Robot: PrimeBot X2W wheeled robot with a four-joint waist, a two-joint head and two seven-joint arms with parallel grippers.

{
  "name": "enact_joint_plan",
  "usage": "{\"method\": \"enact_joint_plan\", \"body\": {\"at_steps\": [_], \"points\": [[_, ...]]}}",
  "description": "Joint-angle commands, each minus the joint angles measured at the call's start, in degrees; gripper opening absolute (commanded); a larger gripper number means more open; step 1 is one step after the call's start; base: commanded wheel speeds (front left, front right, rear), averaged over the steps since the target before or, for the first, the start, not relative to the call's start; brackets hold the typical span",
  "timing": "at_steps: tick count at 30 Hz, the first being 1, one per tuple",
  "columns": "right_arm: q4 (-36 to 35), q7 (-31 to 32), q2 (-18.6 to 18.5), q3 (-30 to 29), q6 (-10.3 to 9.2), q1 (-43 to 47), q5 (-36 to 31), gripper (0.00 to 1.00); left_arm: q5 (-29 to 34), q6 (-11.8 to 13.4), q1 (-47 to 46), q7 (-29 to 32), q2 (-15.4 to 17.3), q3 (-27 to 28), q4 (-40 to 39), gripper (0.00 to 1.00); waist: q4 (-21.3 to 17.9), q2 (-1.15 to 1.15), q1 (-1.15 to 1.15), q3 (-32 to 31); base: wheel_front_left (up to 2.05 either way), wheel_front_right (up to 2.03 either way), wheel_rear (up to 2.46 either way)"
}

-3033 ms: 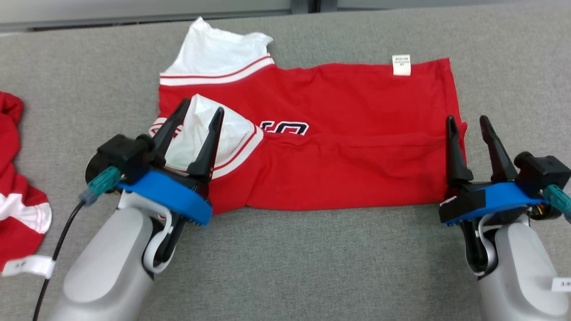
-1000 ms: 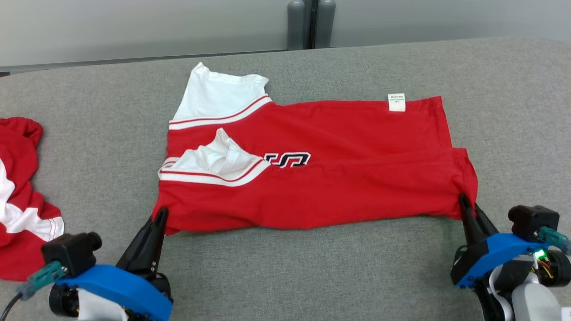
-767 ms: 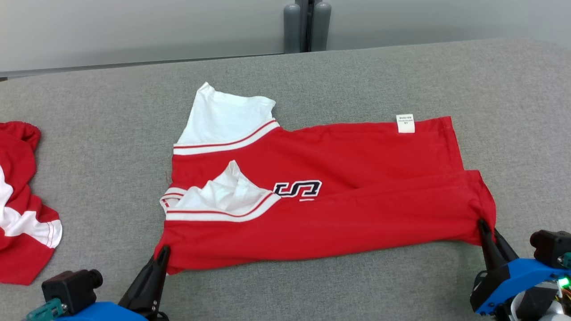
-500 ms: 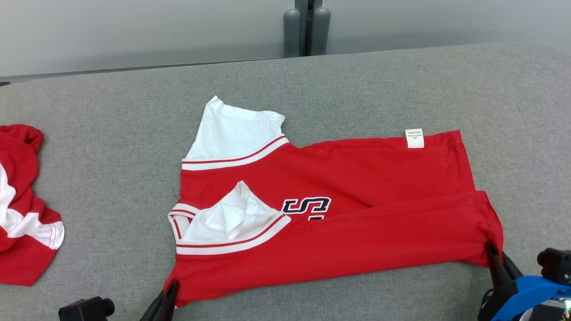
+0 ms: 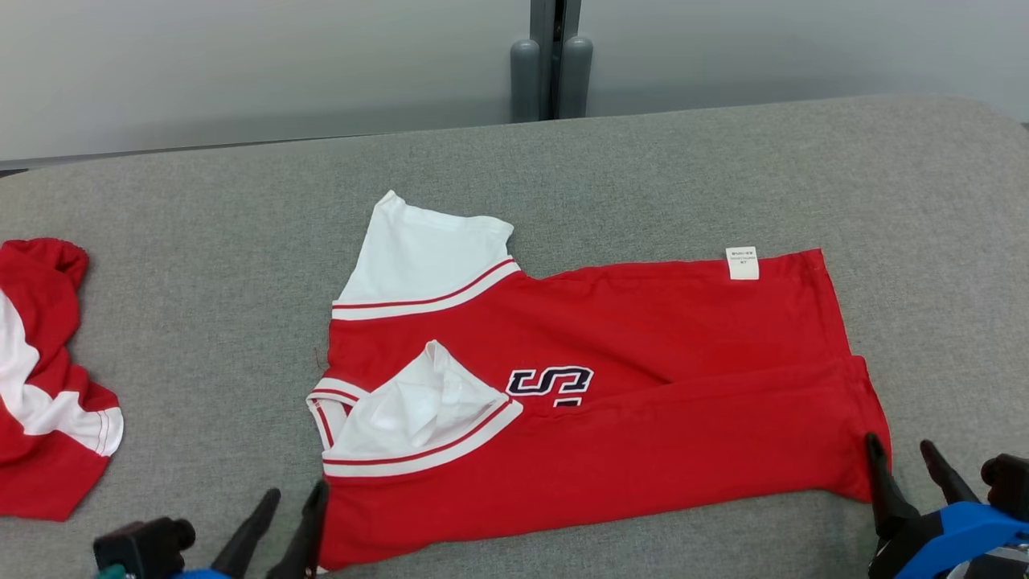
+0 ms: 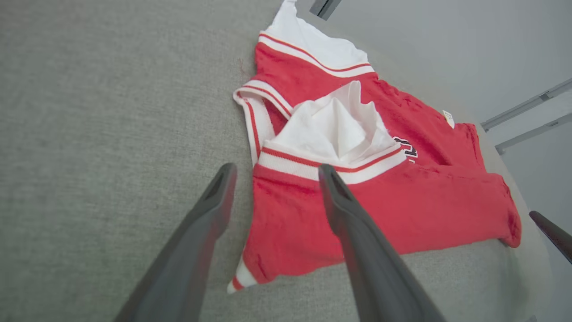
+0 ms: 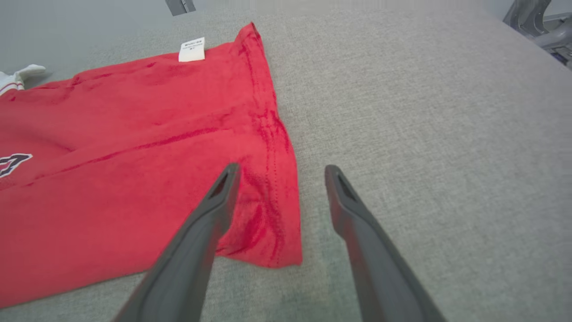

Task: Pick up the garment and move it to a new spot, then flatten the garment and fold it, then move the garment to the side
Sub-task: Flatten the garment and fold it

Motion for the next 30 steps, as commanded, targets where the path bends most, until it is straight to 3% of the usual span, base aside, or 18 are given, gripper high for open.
{"method": "enact_joint_plan", "body": {"at_steps": [1, 7, 11, 18, 21, 30], "points": [[-1.1, -0.5, -0.2, -0.7, 0.01, 0.1, -0.4, 1.0, 0.8, -0.2, -2.3, -0.1, 1.2, 1.0, -1.1, 1.0, 0.0, 0.0, 0.0, -0.1, 0.0, 0.0, 0.0], [-5.7, -0.4, -0.1, -1.1, 0.01, -3.3, -1.9, 1.0, 4.5, 0.1, -12.1, 4.0, 6.8, 3.1, -5.1, 1.0, -0.5, 0.0, 0.0, 0.7, 0.0, 0.0, 0.0], [-8.6, 0.7, -0.1, 0.9, 0.01, -8.1, -3.3, 1.0, 7.0, -1.8, -26.4, 10.6, 10.8, 3.8, -6.3, 1.0, -1.9, 0.0, 0.0, 3.3, 0.0, 0.0, 0.0], [-8.1, 0.4, -0.1, 4.8, 0.01, -16.1, -1.6, 1.0, 6.1, -5.0, -44.9, 20.7, 11.4, 2.5, 2.7, 1.0, -6.0, 0.0, 0.0, 8.7, 0.0, 0.0, 0.0], [-5.4, -2.0, -0.2, 7.2, 0.01, -19.9, 0.2, 1.0, 5.5, -7.2, -52.4, 28.8, 11.9, -0.1, 12.9, 1.0, -10.0, 0.0, 0.0, 13.0, 0.0, 0.0, 0.0], [-1.7, -5.5, -0.1, 9.9, 0.01, -22.4, 1.7, 1.0, 5.5, -7.6, -55.1, 33.4, 12.7, -1.7, 22.1, 1.0, -14.3, 0.0, 0.0, 16.4, 0.0, 0.0, 0.0]]}}
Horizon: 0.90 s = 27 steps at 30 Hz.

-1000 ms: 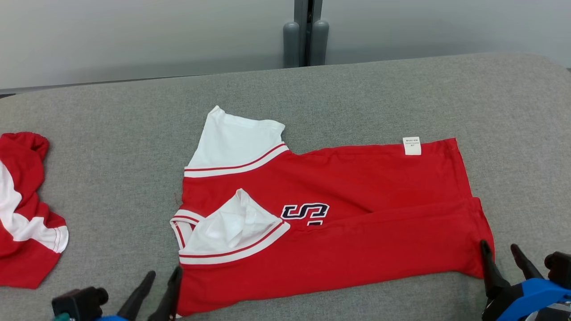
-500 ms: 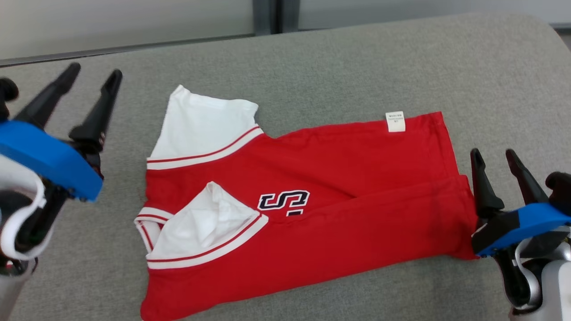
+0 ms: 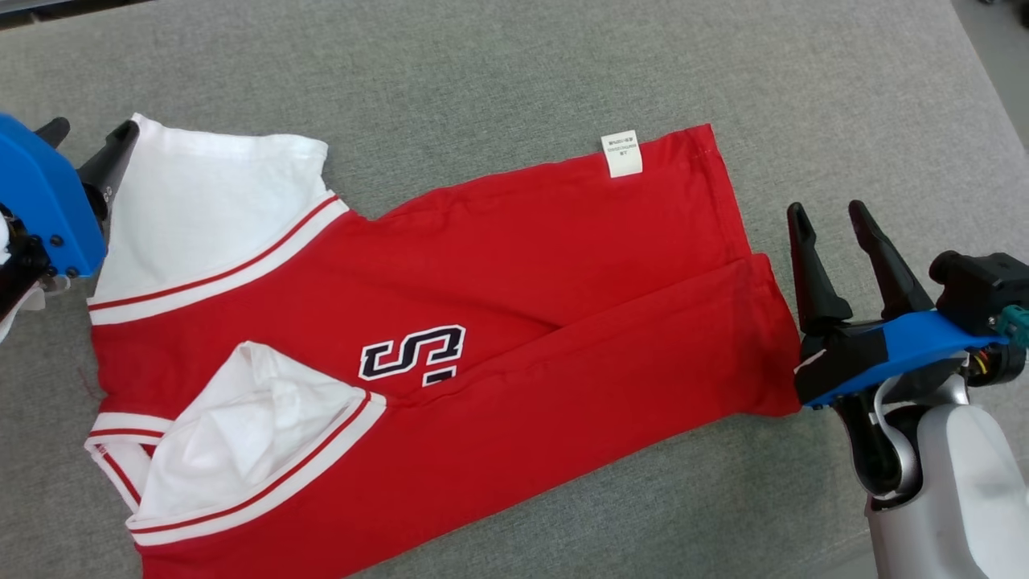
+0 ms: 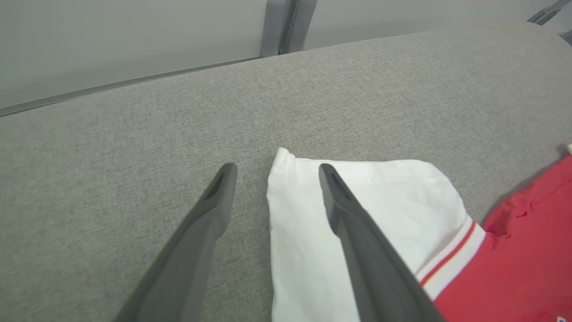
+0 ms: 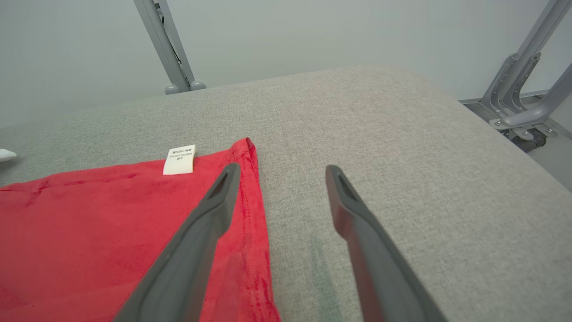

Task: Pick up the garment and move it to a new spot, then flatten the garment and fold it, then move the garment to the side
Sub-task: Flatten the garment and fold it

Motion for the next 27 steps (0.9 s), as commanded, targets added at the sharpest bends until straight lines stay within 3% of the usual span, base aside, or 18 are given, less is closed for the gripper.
{"method": "enact_joint_plan", "body": {"at_steps": [1, 16, 17, 18, 19, 20, 27], "points": [[0.3, -0.5, -0.1, 0.4, 0.01, -1.1, 0.6, 1.0, 0.2, 0.0, -0.8, 0.3, 0.2, 0.1, 0.5, 1.0, -0.4, 0.0, -0.01, 0.2, 0.0, 0.0, 0.0], [3.3, -2.2, -0.1, 5.6, 0.01, -6.6, 0.4, 1.0, 0.7, -1.3, -0.8, 4.1, -0.9, -3.6, 3.3, 0.97, -2.2, 0.0, -0.01, 2.8, 0.0, 0.0, 0.0], [3.5, -2.0, -0.1, 5.9, 0.01, -7.2, 0.1, 1.0, 0.9, -1.3, -0.8, 3.9, -1.2, -3.8, 3.5, 0.6, -2.2, 0.0, -0.01, 2.9, 0.0, 0.0, 0.0], [3.7, -1.6, -0.1, 6.3, 0.01, -7.9, -0.6, 1.0, 0.9, -1.4, -0.9, 3.8, -1.5, -4.0, 3.7, 0.36, -2.2, 0.0, -0.01, 3.0, 0.0, 0.0, 0.0], [4.0, -1.2, -0.1, 6.4, 0.01, -8.7, -1.3, 1.0, 1.0, -1.6, -1.1, 3.5, -1.7, -4.2, 3.9, 0.14, -2.2, 0.0, -0.01, 3.2, 0.0, 0.0, 0.0], [4.4, -0.6, -0.1, 6.6, 0.01, -9.6, -2.0, 1.0, 1.1, -1.7, -1.4, 3.1, -1.9, -4.2, 4.0, 0.0, -2.1, 0.0, -0.01, 3.2, 0.0, 0.0, 0.0], [12.2, 5.1, -0.5, 4.4, 0.01, -18.3, -5.0, 1.0, 1.0, -2.3, -4.4, -1.8, -4.4, -2.7, 3.0, 0.0, 0.3, 0.0, -0.01, 3.3, 0.0, 0.0, 0.0]]}}
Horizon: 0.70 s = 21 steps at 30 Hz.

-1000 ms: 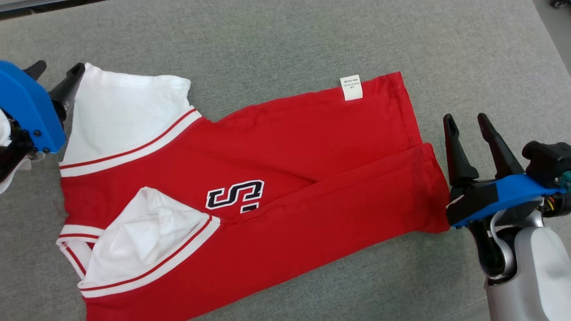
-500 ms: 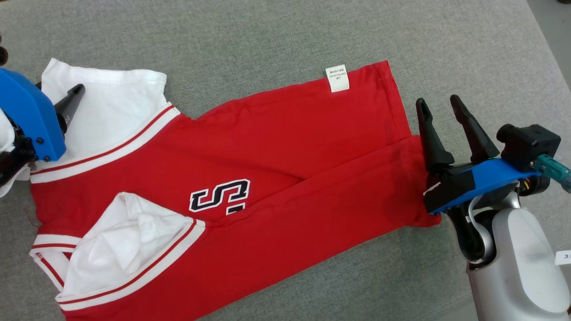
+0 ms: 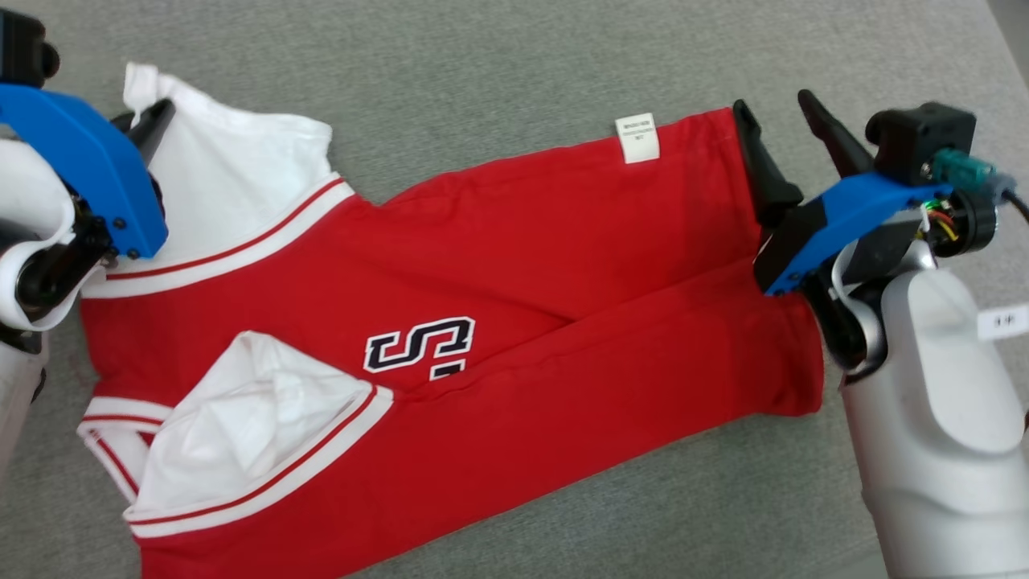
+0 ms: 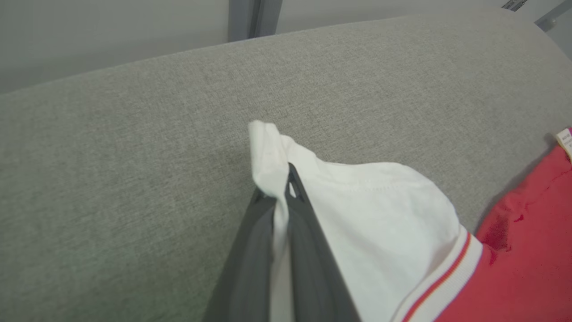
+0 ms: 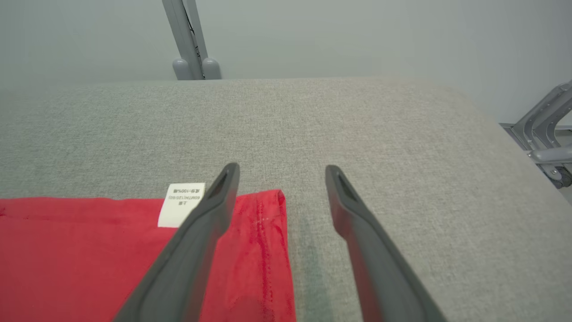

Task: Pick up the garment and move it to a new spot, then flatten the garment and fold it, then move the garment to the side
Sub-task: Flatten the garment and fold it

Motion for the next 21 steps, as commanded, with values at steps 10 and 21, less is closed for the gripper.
{"method": "enact_joint_plan", "body": {"at_steps": [10, 21], "points": [[15.4, 11.3, -4.2, -1.0, 0.01, -9.8, 1.3, 0.91, -1.9, -2.7, -0.4, -4.4, -2.2, 0.5, -6.3, 0.0, 6.3, 0.0, 0.0, 0.1, 0.0, 0.0, 0.0], [19.2, 11.4, -6.4, -0.3, 0.01, -10.7, 4.4, 0.0, -2.9, -3.3, 3.3, -7.2, -1.4, 0.9, -12.3, 0.0, 8.0, 0.0, 0.0, -0.6, 0.0, 0.0, 0.0]]}}
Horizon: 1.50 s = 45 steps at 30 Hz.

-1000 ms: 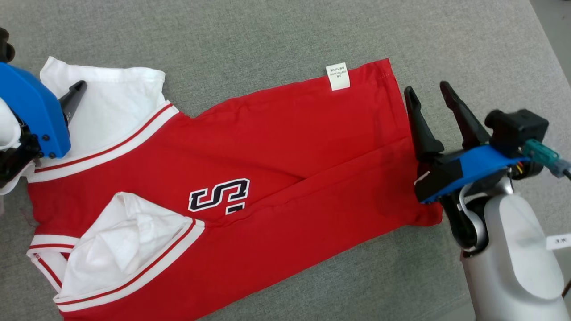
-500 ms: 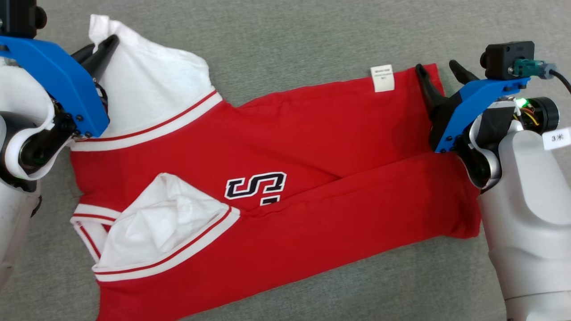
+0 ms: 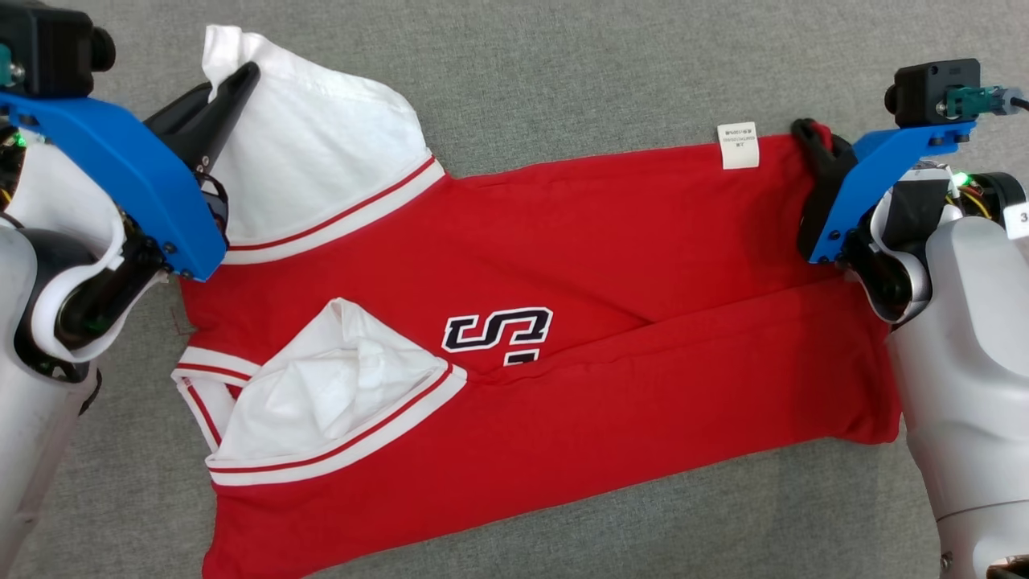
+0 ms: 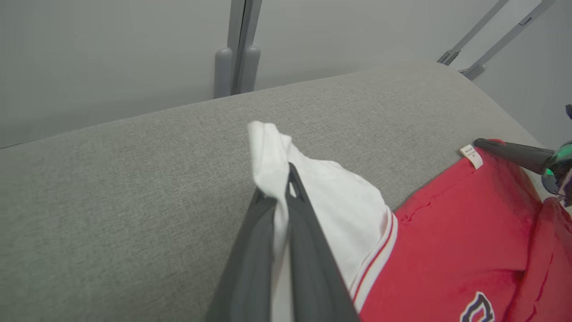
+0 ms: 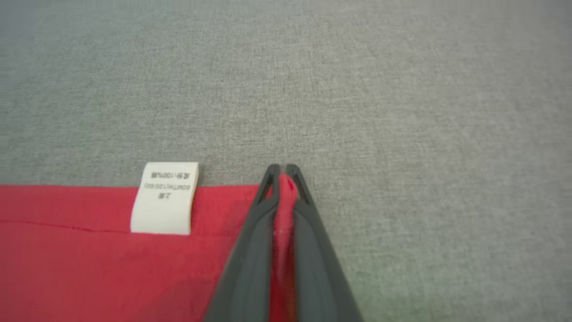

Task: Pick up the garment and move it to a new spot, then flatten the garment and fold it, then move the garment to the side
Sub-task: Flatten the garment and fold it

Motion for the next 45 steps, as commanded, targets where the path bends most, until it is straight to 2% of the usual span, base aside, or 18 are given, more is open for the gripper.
{"method": "enact_joint_plan", "body": {"at_steps": [1, 8, 12, 17, 26, 33, 34, 35, 36, 37, 38, 45], "points": [[0.0, -1.7, -0.6, 0.1, 0.01, 0.2, 0.1, 0.0, -0.3, -0.3, 1.1, -1.0, 0.3, 0.4, -0.7, 0.0, 0.1, 0.0, 0.0, -0.5, 0.0, 0.0, 0.0], [-1.7, -7.2, -2.1, 1.6, 0.01, 3.4, 1.3, 0.0, -1.3, -0.6, 6.7, -5.6, 0.6, 1.3, -4.3, 0.0, 1.5, 0.0, 0.0, -4.5, 0.0, 0.0, 0.0], [-4.7, -9.8, -3.7, 2.1, 0.01, 7.5, 2.5, 0.0, -2.0, -0.9, 11.9, -8.6, 0.8, 1.2, -7.0, 0.0, 2.8, 0.0, 0.0, -7.5, 0.0, 0.0, 0.0], [-8.5, -11.9, -4.8, 0.6, 0.01, 14.0, 3.2, 0.0, -2.7, -0.2, 19.7, -12.7, 0.6, 1.1, -10.5, 0.0, 4.2, 0.0, 0.0, -10.2, 0.0, 0.0, 0.0], [-15.1, -14.0, -3.3, -3.8, 0.01, 24.0, 3.6, 0.0, -3.2, 0.8, 31.4, -20.2, -1.4, 0.5, -12.8, 0.0, 5.5, 0.0, 0.0, -12.5, 0.0, 0.0, 0.0], [-18.5, -15.8, -1.4, -6.2, 0.01, 30.6, 2.2, 0.0, -2.3, 0.6, 38.6, -26.5, -3.4, -0.5, -10.3, 0.0, 5.8, 0.0, 0.0, -14.0, 0.0, 0.0, 0.0], [-18.6, -16.2, -1.1, -6.8, 0.01, 31.4, 1.9, 0.07, -1.8, 0.5, 39.3, -27.6, -3.8, -0.7, -9.5, 0.0, 5.8, 0.0, 0.0, -14.2, 0.0, 0.0, 0.0], [-18.6, -16.8, -0.8, -7.4, 0.01, 32.1, 1.7, 0.22, -1.7, 0.4, 39.9, -28.6, -4.4, -1.0, -8.8, 0.05, 5.9, 0.0, 0.0, -14.5, 0.0, 0.0, 0.0], [-18.6, -17.3, -0.4, -7.7, 0.01, 32.8, 1.3, 0.38, -1.4, 0.2, 40.5, -29.7, -4.9, -1.2, -8.0, 0.35, 6.0, 0.0, 0.0, -14.8, 0.0, 0.0, 0.0], [-18.5, -18.0, -0.2, -7.9, 0.01, 33.5, 0.8, 0.75, -1.3, 0.1, 40.9, -30.7, -5.4, -1.3, -7.2, 0.77, 6.0, 0.0, 0.0, -15.2, 0.0, 0.0, 0.0], [-18.4, -18.6, 0.3, -8.3, 0.01, 34.2, 0.6, 1.0, -1.4, 0.0, 41.2, -31.9, -6.0, -1.3, -6.3, 1.0, 6.0, 0.0, 0.0, -15.5, 0.0, 0.0, 0.0], [-18.3, -22.4, 2.9, -10.7, 0.01, 38.5, 1.0, 1.0, -2.2, -0.3, 43.9, -38.4, -9.4, 0.6, -3.9, 1.0, 6.1, 0.0, 0.0, -17.9, 0.0, 0.0, 0.0]]}}
